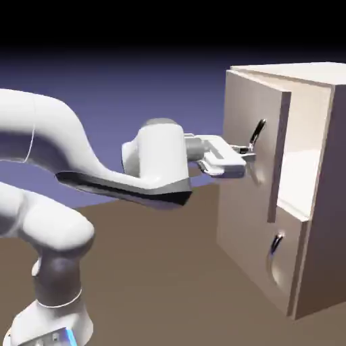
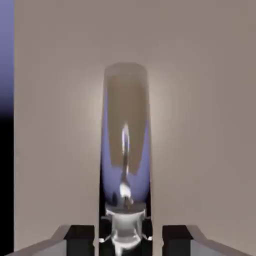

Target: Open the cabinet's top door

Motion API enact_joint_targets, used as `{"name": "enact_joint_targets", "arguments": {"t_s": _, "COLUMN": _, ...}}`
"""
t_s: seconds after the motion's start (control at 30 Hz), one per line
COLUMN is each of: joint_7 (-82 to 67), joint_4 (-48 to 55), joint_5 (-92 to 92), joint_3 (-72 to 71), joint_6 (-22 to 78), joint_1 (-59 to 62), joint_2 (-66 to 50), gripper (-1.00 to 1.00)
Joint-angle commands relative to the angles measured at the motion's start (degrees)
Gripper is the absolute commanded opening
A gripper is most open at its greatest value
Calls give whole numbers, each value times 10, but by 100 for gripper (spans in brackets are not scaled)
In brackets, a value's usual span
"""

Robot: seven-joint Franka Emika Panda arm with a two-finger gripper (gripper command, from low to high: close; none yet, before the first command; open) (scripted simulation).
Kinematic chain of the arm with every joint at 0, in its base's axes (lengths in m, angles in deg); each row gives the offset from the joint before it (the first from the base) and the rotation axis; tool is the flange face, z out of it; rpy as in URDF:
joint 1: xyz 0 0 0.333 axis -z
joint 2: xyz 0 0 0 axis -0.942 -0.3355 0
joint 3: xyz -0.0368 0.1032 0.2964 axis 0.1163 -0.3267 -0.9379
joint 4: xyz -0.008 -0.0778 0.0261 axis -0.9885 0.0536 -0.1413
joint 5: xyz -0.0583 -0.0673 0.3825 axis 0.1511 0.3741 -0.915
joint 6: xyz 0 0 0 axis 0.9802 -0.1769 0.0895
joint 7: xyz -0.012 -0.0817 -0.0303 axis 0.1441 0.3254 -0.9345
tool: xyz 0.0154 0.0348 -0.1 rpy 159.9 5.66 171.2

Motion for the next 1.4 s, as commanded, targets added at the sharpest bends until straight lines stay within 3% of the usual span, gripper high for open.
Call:
{"name": "enact_joint_targets", "arguments": {"t_s": 0.0, "joint_7": -10, "joint_4": -15, "joint_5": -24, "joint_3": -20, "joint_6": 10, "joint_1": 16, "joint_2": 10, "gripper": -100}}
{"name": "enact_joint_targets", "arguments": {"t_s": 0.33, "joint_7": -107, "joint_4": -125, "joint_5": -273, "joint_3": -204, "joint_6": 110, "joint_1": 99, "joint_2": 109, "gripper": -100}}
{"name": "enact_joint_targets", "arguments": {"t_s": 0.77, "joint_7": -184, "joint_4": -171, "joint_5": -597, "joint_3": -444, "joint_6": 288, "joint_1": 65, "joint_2": 172, "gripper": -100}}
{"name": "enact_joint_targets", "arguments": {"t_s": 1.07, "joint_7": -176, "joint_4": -116, "joint_5": -808, "joint_3": -631, "joint_6": 454, "joint_1": 38, "joint_2": 105, "gripper": -100}}
{"name": "enact_joint_targets", "arguments": {"t_s": 1.37, "joint_7": -135, "joint_4": 29, "joint_5": -972, "joint_3": -818, "joint_6": 638, "joint_1": 112, "joint_2": -36, "gripper": -100}}
